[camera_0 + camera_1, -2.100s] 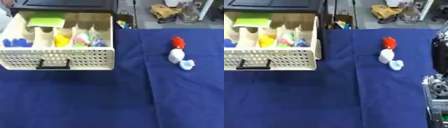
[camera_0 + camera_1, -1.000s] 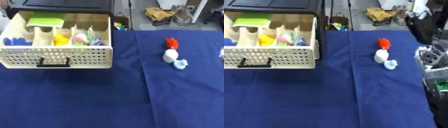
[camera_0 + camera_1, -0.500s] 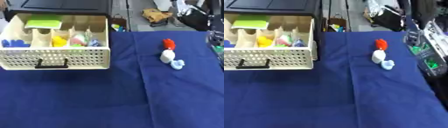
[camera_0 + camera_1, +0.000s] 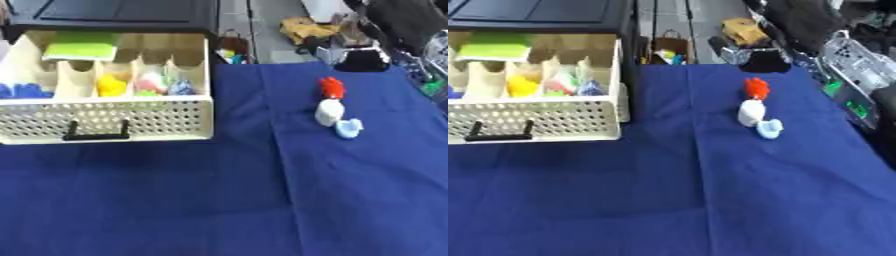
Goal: Pick up objects from table and place into drawer.
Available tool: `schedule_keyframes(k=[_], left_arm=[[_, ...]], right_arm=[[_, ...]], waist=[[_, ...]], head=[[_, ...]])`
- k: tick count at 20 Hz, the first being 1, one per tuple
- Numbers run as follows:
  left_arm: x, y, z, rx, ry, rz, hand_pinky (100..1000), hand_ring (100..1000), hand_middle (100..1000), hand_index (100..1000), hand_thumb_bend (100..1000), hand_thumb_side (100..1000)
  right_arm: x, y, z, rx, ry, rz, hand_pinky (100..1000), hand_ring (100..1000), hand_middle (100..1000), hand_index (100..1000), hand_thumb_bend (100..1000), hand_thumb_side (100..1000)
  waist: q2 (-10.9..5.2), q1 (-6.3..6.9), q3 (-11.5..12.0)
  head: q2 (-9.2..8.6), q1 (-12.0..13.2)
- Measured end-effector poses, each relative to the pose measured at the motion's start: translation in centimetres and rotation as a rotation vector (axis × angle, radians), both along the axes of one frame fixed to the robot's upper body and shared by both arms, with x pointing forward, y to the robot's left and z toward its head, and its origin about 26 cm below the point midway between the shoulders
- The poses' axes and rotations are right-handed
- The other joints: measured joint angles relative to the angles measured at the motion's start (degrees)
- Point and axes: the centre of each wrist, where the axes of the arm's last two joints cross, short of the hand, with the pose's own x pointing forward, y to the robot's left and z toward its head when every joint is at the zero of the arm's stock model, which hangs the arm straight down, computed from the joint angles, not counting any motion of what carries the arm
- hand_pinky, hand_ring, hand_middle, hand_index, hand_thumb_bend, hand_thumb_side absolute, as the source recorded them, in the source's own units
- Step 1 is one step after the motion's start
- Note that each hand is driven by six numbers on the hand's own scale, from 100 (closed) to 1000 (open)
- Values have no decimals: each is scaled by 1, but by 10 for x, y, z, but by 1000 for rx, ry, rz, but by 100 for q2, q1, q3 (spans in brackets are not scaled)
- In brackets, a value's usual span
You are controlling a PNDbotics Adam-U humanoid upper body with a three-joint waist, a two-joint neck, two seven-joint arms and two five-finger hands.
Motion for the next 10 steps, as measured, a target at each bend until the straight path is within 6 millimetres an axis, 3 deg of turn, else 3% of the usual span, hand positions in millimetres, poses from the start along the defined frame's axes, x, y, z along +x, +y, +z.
schedule_keyframes(k=[2,5,10], left_arm=[[0,0,0,-1,0,-1,327,446,524,729,202,965],[0,0,0,-1,1,-2,326,446,524,729,202,965],[0,0,-1,0,6,-1,325,446,524,729,204,965]], right_arm=[[6,-10,-3,-41,38,-38,792,808,795,985,409,715],[14,-26,-5,-96,93,-97,805,815,801,996,524,636],[26,-47,-2,-141,175,-173,806,818,792,990,577,619]], waist=[[0,0,-19],[0,0,-28],[0,11,-54]], head=[[-2,4],[-4,13],[-6,21]])
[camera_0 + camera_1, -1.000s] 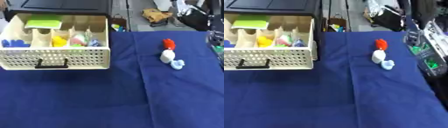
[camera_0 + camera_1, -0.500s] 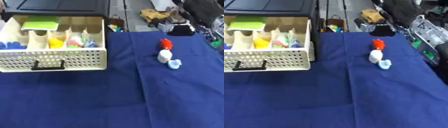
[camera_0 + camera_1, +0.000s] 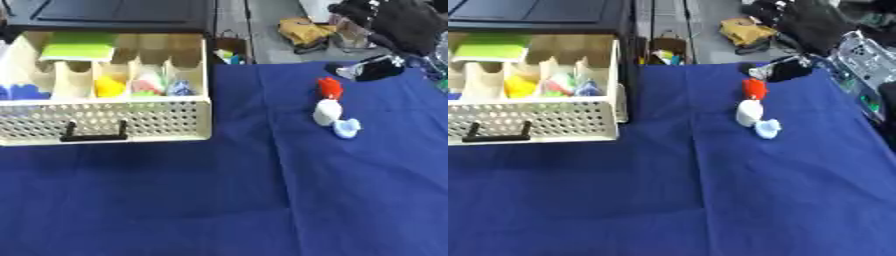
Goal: Pick up objects from table and place into drawer.
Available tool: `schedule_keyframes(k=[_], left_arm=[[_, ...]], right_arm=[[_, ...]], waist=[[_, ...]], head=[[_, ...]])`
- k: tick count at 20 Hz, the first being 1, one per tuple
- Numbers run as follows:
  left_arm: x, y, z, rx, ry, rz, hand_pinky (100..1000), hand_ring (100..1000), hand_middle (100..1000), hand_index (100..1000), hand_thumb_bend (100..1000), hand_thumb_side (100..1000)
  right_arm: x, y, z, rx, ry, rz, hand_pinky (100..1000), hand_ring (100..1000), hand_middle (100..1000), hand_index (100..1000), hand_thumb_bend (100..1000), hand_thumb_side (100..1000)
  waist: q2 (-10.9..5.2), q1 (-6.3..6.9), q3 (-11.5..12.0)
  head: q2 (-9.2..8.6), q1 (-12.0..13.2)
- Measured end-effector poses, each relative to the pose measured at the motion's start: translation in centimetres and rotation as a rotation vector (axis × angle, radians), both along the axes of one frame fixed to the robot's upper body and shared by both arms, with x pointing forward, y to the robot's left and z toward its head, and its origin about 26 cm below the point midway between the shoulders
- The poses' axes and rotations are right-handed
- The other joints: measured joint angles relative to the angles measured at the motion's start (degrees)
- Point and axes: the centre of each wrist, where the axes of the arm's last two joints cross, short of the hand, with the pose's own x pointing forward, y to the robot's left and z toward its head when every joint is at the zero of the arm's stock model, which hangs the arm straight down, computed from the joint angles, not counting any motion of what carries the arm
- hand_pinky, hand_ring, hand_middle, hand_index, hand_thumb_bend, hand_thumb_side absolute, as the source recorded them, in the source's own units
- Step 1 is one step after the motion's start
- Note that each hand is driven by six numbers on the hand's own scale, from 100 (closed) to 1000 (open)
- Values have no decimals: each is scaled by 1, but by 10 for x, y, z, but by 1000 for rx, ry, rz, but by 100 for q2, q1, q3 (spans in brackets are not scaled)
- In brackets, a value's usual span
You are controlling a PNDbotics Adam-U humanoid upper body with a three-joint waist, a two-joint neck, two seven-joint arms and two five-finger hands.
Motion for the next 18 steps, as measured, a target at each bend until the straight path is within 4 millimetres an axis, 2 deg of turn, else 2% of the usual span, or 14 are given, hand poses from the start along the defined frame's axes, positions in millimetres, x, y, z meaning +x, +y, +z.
schedule_keyframes(k=[2,9,11,13,18], left_arm=[[0,0,-1,0,3,1,325,446,524,729,204,965],[-1,1,-1,0,5,2,323,446,525,729,204,964],[-1,1,-2,0,5,2,323,446,525,729,204,964],[-1,0,-2,0,5,2,323,446,526,729,204,964],[-1,0,-2,-1,6,2,324,446,527,729,204,964]], right_arm=[[4,-8,0,-11,35,-30,802,821,786,978,593,623],[16,-37,-6,-26,189,-116,787,816,766,951,742,677],[19,-45,-12,-22,242,-137,782,813,756,941,735,656],[22,-52,-17,-16,294,-162,778,809,752,937,724,690],[28,-63,-35,10,428,-214,771,806,749,913,666,642]], waist=[[0,9,-8],[-2,26,-44],[-2,27,-51],[-2,28,-62],[-2,33,-64]], head=[[0,4],[0,6],[0,4],[0,1],[-1,-14]])
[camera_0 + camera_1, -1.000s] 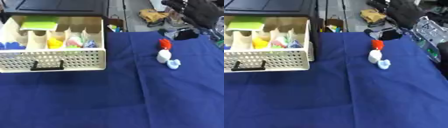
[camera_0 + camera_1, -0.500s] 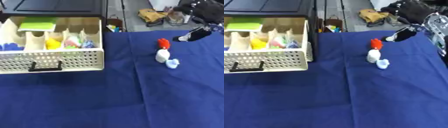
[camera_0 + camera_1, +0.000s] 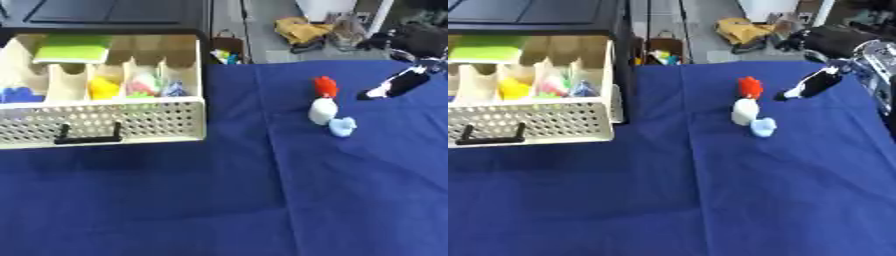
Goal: Pick up objects from table and place into drawer.
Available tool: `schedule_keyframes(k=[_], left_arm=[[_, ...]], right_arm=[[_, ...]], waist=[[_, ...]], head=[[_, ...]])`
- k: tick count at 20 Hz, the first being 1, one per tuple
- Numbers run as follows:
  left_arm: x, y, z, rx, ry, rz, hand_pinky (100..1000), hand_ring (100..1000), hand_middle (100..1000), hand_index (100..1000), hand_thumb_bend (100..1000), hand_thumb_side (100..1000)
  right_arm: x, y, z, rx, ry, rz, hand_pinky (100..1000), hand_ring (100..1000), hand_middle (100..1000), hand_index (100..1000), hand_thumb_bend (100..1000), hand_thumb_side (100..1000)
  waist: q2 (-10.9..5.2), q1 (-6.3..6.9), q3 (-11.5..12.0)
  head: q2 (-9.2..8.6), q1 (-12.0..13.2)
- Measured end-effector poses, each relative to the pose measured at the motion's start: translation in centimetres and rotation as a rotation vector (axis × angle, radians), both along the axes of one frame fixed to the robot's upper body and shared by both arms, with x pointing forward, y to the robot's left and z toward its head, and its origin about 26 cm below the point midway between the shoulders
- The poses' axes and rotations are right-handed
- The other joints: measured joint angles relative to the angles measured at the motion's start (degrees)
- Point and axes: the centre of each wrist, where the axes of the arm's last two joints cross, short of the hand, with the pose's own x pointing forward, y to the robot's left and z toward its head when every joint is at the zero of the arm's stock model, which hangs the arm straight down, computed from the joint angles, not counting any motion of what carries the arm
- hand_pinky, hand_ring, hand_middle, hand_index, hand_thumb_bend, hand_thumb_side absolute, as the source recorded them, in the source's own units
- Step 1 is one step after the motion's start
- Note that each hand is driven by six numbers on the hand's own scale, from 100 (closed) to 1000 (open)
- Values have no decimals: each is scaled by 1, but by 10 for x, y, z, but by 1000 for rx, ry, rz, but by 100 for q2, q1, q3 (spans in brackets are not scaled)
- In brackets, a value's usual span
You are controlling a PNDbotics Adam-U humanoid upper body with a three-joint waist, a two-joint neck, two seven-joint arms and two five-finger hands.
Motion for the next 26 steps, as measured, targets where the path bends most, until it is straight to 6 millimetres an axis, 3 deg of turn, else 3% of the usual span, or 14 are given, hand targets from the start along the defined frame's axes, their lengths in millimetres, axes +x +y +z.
schedule_keyframes(k=[9,20,26], left_arm=[[0,0,0,-1,0,0,323,446,527,729,204,964],[0,-2,0,-9,-2,-3,321,446,528,731,204,964],[1,-2,1,-7,-5,-6,320,446,528,731,204,964]], right_arm=[[5,-8,-27,54,193,-83,743,783,704,852,605,567],[6,12,-15,150,245,-146,675,724,615,767,510,497],[4,34,-2,176,267,-130,676,737,624,770,464,462]], waist=[[12,32,10],[77,34,72],[82,19,73]], head=[[-44,-23],[-49,-46],[-50,-46]])
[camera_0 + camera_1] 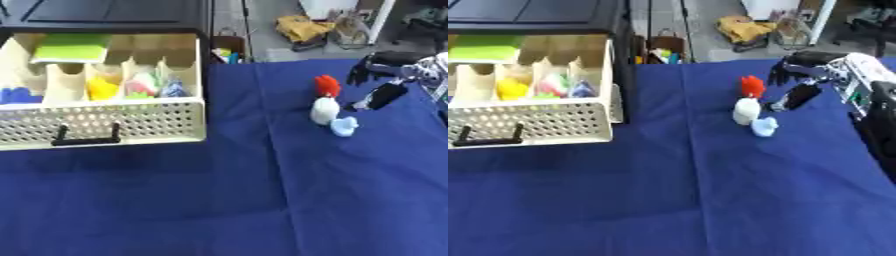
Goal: Pick up objects from table and place into drawer.
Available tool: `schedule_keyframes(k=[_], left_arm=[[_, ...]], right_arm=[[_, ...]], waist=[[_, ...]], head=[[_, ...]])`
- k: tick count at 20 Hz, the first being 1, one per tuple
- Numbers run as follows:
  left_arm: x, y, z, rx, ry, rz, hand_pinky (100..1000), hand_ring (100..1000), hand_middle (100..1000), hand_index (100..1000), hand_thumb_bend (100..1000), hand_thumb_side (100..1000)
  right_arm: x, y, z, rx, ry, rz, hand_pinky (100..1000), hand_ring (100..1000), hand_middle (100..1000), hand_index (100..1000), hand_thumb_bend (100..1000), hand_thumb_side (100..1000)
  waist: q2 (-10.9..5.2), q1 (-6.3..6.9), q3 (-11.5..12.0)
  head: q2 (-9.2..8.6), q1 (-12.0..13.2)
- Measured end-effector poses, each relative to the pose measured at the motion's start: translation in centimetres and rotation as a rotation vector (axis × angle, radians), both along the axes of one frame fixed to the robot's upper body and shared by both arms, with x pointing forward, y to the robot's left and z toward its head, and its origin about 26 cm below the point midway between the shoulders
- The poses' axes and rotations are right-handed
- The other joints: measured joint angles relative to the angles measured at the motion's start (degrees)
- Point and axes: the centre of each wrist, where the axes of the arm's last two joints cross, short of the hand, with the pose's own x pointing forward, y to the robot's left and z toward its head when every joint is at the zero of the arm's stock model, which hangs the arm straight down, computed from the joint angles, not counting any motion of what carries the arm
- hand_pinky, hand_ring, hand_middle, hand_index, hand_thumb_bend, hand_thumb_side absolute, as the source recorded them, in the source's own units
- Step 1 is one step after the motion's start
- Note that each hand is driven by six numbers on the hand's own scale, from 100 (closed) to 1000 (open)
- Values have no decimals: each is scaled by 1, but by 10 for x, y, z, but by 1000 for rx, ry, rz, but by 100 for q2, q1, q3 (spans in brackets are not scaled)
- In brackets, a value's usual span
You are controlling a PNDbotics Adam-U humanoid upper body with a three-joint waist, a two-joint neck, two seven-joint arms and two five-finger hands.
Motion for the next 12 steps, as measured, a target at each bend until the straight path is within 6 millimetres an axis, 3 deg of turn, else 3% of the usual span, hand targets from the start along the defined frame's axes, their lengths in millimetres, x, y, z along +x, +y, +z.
schedule_keyframes(k=[7,12], left_arm=[[0,0,0,0,0,0,320,446,528,731,204,963],[0,0,0,1,0,-1,320,447,528,732,204,963]], right_arm=[[-7,14,24,27,23,6,677,737,622,770,442,477],[-21,13,33,30,58,21,676,740,627,770,421,467]], waist=[[0,-10,0],[1,-27,-11]], head=[[-1,0],[-1,0]])
